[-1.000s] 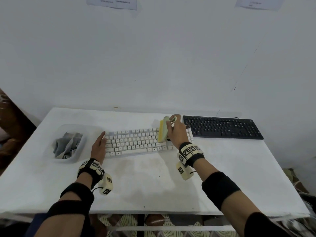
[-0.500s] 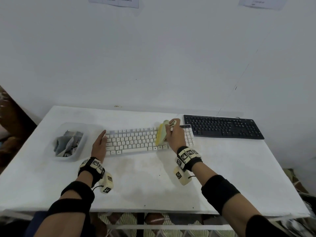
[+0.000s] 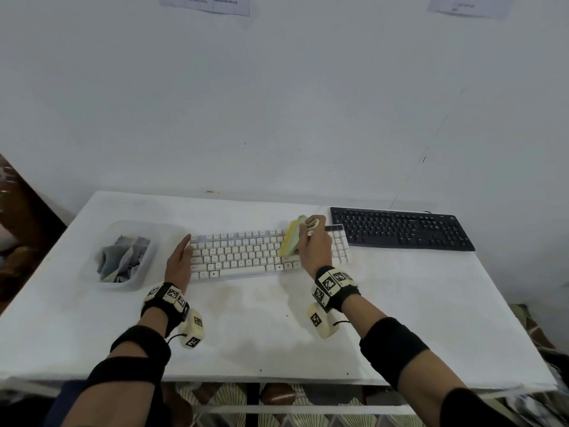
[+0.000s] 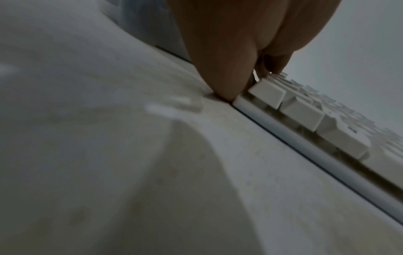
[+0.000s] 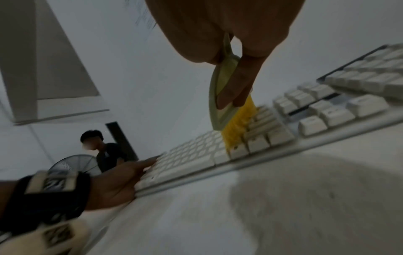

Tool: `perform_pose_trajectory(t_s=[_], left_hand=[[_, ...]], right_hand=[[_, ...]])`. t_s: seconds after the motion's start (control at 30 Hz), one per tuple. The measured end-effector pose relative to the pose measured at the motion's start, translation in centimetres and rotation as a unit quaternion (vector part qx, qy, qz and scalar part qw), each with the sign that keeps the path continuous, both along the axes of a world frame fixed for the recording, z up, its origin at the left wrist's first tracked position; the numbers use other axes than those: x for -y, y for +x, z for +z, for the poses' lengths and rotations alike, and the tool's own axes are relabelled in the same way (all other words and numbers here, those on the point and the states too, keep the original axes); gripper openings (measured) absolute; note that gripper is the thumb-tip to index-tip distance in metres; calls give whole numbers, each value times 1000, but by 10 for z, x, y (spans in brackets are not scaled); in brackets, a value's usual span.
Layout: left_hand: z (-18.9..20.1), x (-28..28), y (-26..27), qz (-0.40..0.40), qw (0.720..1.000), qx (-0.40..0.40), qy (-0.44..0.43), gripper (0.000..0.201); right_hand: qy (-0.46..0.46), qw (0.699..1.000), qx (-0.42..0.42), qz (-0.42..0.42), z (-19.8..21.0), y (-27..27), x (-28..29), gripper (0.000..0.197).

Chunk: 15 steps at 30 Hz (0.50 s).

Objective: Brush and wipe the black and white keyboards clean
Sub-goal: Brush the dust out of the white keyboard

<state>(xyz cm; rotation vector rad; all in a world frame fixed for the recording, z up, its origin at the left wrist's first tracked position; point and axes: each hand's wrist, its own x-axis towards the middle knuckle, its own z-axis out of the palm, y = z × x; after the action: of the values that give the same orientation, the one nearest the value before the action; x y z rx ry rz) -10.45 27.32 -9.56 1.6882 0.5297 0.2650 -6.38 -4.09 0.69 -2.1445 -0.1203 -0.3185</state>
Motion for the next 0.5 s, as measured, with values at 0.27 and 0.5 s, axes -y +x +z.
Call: perform_pose_trajectory(t_s=[0.27,0.5], left_hand=[[-1,0,0,-2,1000,-1,-3,40],[0,0,-1,-3,1000,1,-11,40]], right_hand=[[17,998,-18,61,-3,-25,2,3],[-3,999,-7,40,-5,-8,-5,5]])
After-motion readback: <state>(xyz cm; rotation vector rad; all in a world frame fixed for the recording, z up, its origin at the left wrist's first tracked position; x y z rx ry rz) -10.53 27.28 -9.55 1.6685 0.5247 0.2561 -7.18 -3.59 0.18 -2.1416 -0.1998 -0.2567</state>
